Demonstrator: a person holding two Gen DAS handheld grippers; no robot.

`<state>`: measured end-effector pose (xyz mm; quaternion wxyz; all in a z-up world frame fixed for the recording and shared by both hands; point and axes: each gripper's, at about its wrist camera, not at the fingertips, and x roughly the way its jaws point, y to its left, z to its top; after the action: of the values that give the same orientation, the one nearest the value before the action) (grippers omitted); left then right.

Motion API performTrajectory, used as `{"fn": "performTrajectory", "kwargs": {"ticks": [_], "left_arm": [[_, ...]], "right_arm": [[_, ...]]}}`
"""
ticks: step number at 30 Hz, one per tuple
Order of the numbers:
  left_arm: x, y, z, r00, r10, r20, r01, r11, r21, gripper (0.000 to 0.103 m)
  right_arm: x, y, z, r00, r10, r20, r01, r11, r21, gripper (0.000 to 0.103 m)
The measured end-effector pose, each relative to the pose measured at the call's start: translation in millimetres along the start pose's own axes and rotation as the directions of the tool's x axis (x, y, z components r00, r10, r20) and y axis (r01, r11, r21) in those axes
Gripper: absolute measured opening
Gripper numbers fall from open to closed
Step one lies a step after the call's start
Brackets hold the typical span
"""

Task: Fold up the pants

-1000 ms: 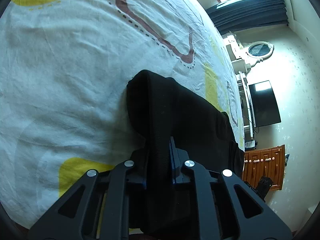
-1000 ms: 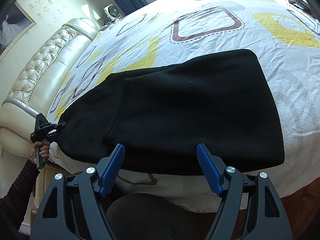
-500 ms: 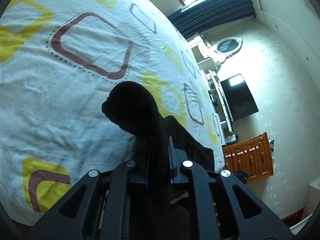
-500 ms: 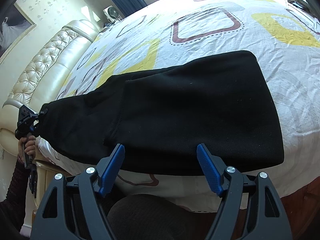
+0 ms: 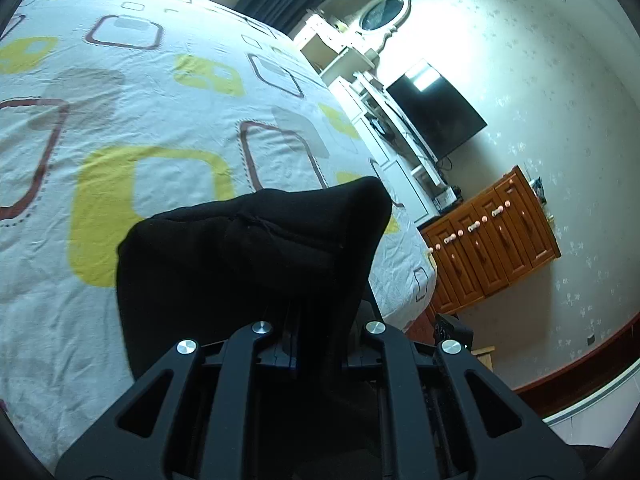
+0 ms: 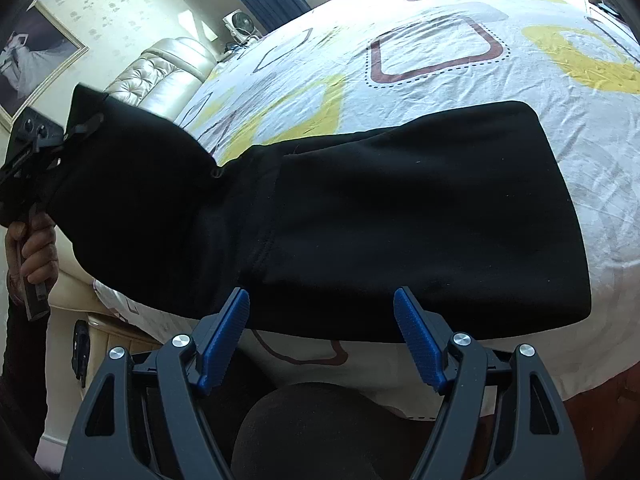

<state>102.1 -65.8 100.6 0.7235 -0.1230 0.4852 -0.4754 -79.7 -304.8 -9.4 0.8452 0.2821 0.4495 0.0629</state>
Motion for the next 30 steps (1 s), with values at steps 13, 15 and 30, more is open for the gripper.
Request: {"fn": "performTrajectory", "kwargs": {"ticks": [13, 15, 30], "left_arm": [[166, -28, -18, 0.976, 0.112, -0.186, -0.112, 0.994, 0.015, 0.012], [178, -31, -21, 0.971, 0.133, -0.198, -0.130, 0.991, 0.029, 0.012], [217, -51, -20, 0.966, 0.143, -0.215, -0.143, 0.990, 0.014, 0.012]], "right_arm": [[-2, -2, -1, 0.999, 0.051, -0.014, -0.050, 0.998, 0.042, 0.074], [-3, -6, -1, 0.998, 0.057, -0.017, -0.056, 0.996, 0.066, 0.074], [-33, -39, 0, 0.992, 0.029, 0.126, -0.057, 0.972, 0.227, 0.074]]}}
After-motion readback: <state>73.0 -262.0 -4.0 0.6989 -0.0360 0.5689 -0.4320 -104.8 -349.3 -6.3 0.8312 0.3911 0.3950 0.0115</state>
